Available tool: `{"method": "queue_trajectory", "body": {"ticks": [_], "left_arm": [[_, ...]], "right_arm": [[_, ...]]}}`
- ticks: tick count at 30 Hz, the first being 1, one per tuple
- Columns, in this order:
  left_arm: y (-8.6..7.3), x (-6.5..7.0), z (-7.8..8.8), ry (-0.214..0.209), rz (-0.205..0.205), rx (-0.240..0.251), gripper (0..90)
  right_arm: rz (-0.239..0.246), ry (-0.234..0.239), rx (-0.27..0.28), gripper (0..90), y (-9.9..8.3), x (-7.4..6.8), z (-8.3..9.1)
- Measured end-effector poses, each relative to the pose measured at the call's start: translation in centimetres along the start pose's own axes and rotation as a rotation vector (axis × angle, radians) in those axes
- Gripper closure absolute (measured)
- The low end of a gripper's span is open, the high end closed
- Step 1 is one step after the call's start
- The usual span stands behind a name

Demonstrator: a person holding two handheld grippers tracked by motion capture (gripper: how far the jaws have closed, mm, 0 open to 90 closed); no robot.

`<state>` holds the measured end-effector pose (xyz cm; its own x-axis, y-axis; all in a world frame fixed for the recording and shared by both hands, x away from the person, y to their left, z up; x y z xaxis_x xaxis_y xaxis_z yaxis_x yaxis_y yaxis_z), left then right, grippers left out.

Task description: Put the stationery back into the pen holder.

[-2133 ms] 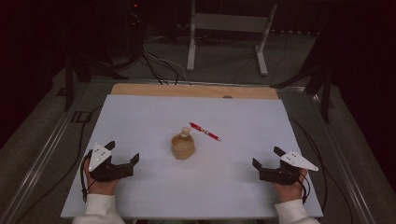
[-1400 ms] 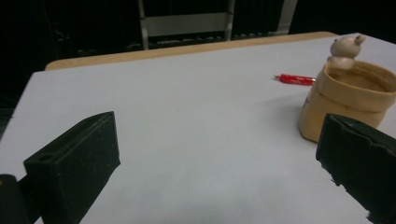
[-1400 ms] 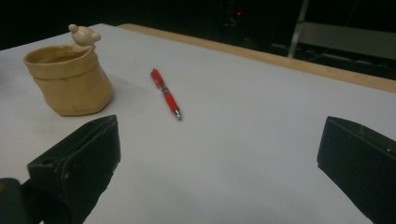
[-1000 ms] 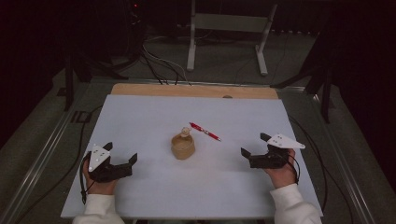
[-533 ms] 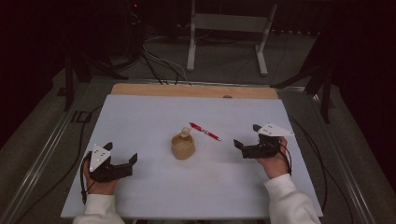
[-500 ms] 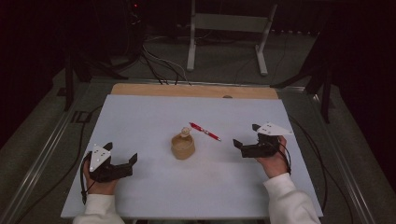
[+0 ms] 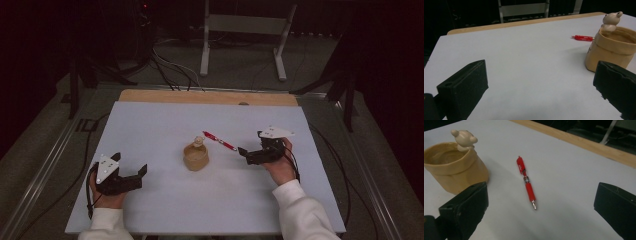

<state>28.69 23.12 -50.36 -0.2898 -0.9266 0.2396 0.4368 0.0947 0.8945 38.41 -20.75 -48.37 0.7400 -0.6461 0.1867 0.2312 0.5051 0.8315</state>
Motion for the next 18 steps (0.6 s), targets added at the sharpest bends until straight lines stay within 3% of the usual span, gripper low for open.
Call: {"method": "queue_trajectory", "body": {"ticks": [9, 18], "left_arm": [[0.0, -0.1, 0.0, -0.002, 0.005, 0.000, 0.1], [0.0, -0.3, 0.0, -0.003, 0.009, 0.002, 0.1]], "right_arm": [[-0.008, 0.027, -0.013, 0.0, 1.9, 0.4, -2.3], [0.001, 0.066, -0.099, 4.7, 2.1, 0.5, -5.0]]}}
Point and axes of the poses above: each handheld gripper's, and its own axes: z roughly backward along the jaws, y roughly out of its top, x roughly to its right, the point moved 3 cm from there along -z, roughly forward along the jaws, and after that the axes turned 14 degrees about z, right-handed, at the moved point
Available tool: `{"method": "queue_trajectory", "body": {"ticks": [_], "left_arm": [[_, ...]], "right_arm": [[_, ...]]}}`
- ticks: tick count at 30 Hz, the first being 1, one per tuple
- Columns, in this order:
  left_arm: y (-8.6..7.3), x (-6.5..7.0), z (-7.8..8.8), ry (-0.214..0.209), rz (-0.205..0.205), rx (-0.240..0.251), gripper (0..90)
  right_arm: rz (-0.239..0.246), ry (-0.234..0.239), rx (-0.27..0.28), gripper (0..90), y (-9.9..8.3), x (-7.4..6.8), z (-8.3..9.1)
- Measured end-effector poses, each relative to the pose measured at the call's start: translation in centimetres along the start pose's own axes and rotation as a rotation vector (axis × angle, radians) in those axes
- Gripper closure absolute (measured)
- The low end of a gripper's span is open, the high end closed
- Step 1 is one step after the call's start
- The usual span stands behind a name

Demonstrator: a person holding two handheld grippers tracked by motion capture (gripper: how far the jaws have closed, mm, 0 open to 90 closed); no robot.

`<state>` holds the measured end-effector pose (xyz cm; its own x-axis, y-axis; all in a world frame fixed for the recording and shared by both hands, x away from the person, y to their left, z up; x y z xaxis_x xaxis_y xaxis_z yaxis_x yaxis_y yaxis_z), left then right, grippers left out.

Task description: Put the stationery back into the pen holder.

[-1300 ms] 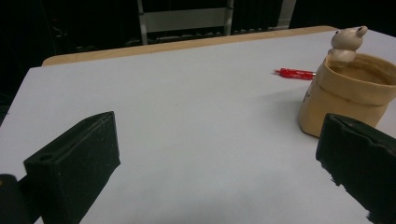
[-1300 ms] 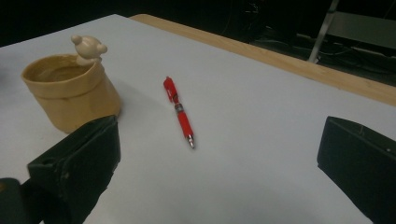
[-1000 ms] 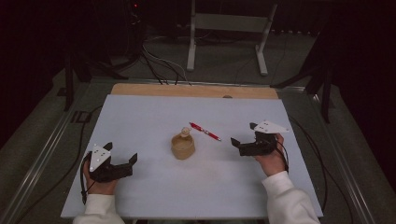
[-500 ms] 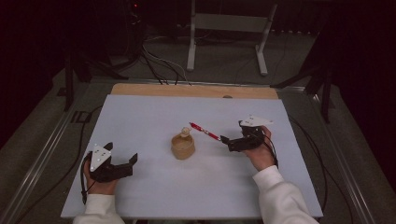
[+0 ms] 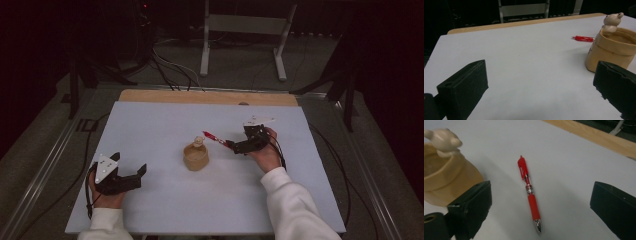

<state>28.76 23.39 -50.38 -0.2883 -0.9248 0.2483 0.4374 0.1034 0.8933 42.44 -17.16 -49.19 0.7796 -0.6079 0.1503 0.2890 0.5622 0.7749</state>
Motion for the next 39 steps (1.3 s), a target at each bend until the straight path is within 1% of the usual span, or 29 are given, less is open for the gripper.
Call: {"method": "queue_trajectory", "body": {"ticks": [3, 5, 7, 9, 11, 13, 14, 18, 20, 22, 24, 26, 28, 31, 33, 35, 39], "left_arm": [[0.0, 0.0, 0.0, 0.000, 0.001, 0.001, 0.1], [0.0, 0.0, 0.0, 0.000, 0.000, 0.000, 0.1], [0.0, 0.0, 0.0, 0.000, 0.001, 0.000, 0.1], [0.0, 0.0, 0.0, 0.000, 0.001, -0.001, 0.1], [0.0, 0.0, 0.0, 0.001, 0.001, -0.001, 0.1], [0.0, 0.0, 0.0, 0.001, 0.001, -0.002, 0.1], [0.0, 0.0, -0.1, 0.001, 0.001, -0.002, 0.1], [0.0, 0.0, -0.1, 0.002, 0.000, -0.003, 0.1], [0.0, 0.0, -0.1, 0.002, 0.001, -0.004, 0.1], [0.0, 0.0, -0.1, 0.002, 0.001, -0.004, 0.1], [0.0, 0.0, -0.1, 0.002, 0.001, -0.003, 0.1], [-0.1, 0.0, -0.1, 0.002, 0.001, -0.005, 0.1], [-0.1, 0.1, -0.1, 0.003, -0.001, -0.005, 0.1], [-0.1, 0.0, -0.1, 0.004, -0.001, -0.007, 0.1], [-0.1, 0.0, -0.1, 0.005, -0.001, -0.007, 0.1], [-0.1, 0.0, -0.1, 0.005, 0.001, -0.008, 0.1], [-0.1, 0.0, -0.1, 0.006, -0.002, -0.010, 0.1]], "right_arm": [[0.004, 0.015, -0.027, 7.5, -0.2, 0.0, -0.7], [0.002, 0.017, -0.045, 11.3, -0.4, 0.1, -1.0], [-0.008, 0.012, -0.069, 19.3, -0.6, 0.1, -1.3], [-0.010, 0.015, -0.098, 24.4, -1.0, 0.2, -1.8], [-0.003, 0.023, -0.127, 30.9, -1.3, 0.1, -2.2], [0.019, 0.039, -0.159, 41.3, -1.7, 0.0, -2.6], [0.022, 0.046, -0.168, 44.9, -1.9, -0.1, -2.8], [0.025, 0.066, -0.178, 57.3, -2.3, -0.1, -3.5], [0.030, 0.079, -0.185, 61.4, -2.3, -0.3, -3.8], [0.044, 0.088, -0.207, 66.1, -2.5, -0.6, -4.3], [0.056, 0.075, -0.214, 69.7, -2.4, -0.9, -4.4], [0.064, 0.072, -0.218, 77.5, -2.4, -1.0, -4.4], [0.072, 0.070, -0.223, 79.9, -2.3, -1.1, -4.4], [0.078, 0.065, -0.229, 80.9, -2.2, -1.2, -4.4], [0.062, 0.066, -0.222, 81.1, -2.3, -1.2, -4.3], [0.043, 0.079, -0.212, 81.1, -2.4, -1.1, -4.2], [0.033, 0.078, -0.208, 81.2, -2.6, -1.1, -3.9]]}}
Point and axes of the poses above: each handheld gripper's, and its own axes: z roughly backward along the jaws, y roughly out of its top, x roughly to its right, the point moved 3 cm from there along -z, roughly forward along the jaws, and after that the axes turned 14 degrees about z, right-handed, at the moved point
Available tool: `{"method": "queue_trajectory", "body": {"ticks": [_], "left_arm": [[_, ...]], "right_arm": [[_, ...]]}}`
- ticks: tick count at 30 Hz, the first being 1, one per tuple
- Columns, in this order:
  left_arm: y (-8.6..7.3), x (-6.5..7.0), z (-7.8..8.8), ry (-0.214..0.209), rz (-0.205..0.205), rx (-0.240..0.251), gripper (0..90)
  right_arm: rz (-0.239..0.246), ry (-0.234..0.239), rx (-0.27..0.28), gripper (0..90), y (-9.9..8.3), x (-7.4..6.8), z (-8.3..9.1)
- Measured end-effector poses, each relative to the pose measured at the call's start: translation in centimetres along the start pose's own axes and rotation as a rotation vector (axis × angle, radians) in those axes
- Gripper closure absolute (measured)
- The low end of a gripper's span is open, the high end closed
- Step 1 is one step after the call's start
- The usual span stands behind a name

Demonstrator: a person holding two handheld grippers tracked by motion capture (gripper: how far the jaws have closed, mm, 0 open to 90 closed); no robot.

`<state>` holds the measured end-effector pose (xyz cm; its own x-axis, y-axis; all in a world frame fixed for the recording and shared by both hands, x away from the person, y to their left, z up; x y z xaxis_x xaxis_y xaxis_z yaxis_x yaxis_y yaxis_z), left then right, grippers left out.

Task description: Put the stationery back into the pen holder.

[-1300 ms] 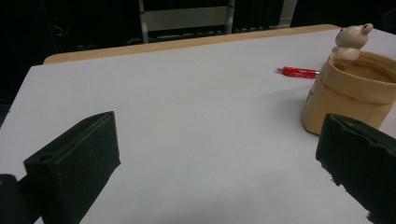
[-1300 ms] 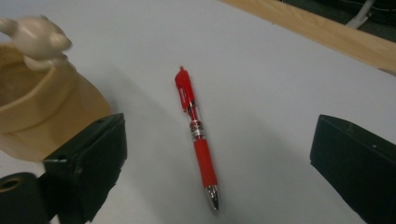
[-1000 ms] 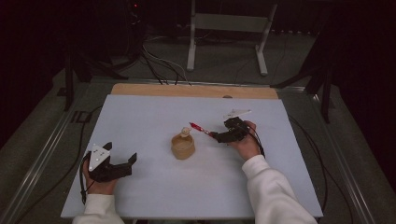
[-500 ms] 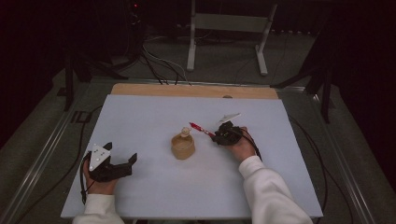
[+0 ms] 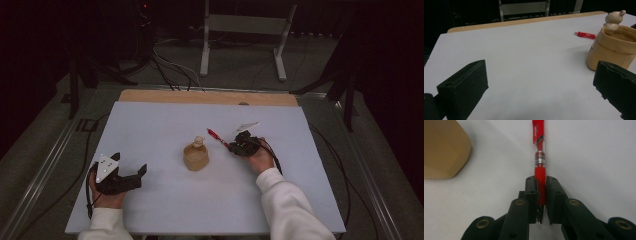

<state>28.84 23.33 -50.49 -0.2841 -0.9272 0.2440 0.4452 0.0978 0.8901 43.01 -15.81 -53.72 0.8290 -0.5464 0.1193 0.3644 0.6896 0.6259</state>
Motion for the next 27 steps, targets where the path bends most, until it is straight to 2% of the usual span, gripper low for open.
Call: {"method": "queue_trajectory", "body": {"ticks": [15, 22, 27], "left_arm": [[0.0, 0.0, 0.0, 0.001, 0.004, 0.001, 0.1], [0.0, 0.0, 0.0, 0.003, 0.002, 0.001, 0.2], [0.0, 0.0, 0.0, 0.003, 0.001, 0.000, 0.2]], "right_arm": [[-0.005, -0.044, 0.039, 81.2, 0.4, -0.2, 2.4], [-0.036, -0.029, 0.067, 81.2, 0.5, 0.0, 3.7], [-0.032, -0.034, 0.087, 81.2, 0.6, 0.0, 4.7]]}}
Point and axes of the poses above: each handheld gripper's, and its own axes: z roughly backward along the jaws, y roughly out of its top, x roughly to its right, the point moved 3 cm from there along -z, roughly forward along the jaws, and after that the axes turned 14 degrees about z, right-handed, at the moved point
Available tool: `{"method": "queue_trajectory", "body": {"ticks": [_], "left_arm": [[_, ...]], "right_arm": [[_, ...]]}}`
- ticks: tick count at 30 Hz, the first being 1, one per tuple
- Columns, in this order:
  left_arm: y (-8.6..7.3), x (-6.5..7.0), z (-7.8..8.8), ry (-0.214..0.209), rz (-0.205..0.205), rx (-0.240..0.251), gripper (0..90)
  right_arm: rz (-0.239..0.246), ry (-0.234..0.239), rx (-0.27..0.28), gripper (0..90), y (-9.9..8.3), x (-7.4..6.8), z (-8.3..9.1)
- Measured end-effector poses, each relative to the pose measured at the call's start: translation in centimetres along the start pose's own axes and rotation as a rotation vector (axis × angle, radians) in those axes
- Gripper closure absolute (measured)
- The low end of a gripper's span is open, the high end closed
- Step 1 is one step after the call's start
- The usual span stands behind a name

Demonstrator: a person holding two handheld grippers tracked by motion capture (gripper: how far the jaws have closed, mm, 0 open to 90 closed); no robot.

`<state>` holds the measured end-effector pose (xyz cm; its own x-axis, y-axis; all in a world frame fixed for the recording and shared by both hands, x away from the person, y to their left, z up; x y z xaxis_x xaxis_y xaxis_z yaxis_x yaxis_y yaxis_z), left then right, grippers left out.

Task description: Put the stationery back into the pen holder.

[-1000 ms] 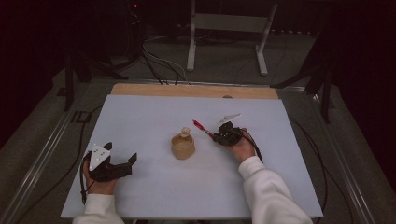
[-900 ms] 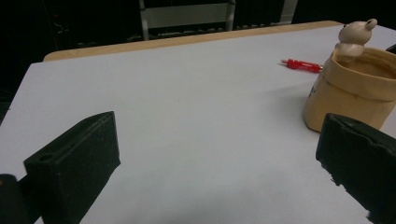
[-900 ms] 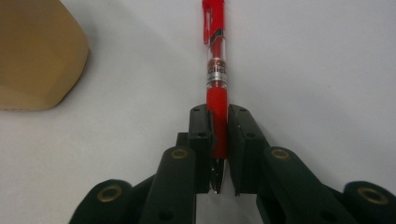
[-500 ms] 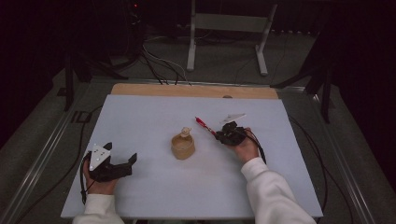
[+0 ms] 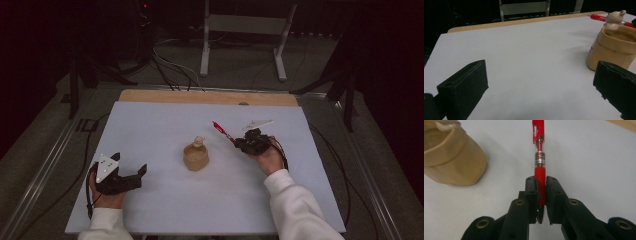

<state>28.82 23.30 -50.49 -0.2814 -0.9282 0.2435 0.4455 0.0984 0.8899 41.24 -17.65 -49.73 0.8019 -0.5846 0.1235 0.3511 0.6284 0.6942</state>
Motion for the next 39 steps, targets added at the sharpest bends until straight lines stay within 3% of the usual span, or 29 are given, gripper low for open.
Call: {"method": "queue_trajectory", "body": {"ticks": [20, 39], "left_arm": [[0.0, 0.0, 0.1, 0.002, 0.002, 0.002, 0.2], [0.0, 0.0, 0.0, 0.002, 0.001, -0.003, 0.2]], "right_arm": [[0.038, -0.005, 0.052, 81.2, 0.9, -1.2, 3.8], [0.081, 0.019, 0.100, 81.1, 1.8, -2.9, 5.5]]}}
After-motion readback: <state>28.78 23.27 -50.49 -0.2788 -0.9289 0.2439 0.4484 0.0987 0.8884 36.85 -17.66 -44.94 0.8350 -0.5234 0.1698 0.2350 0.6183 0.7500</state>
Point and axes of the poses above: each handheld gripper's, and its own axes: z roughly backward along the jaws, y roughly out of its top, x roughly to its right, the point moved 3 cm from there along -z, roughly forward along the jaws, and after that the axes turned 14 degrees about z, right-handed, at the moved point
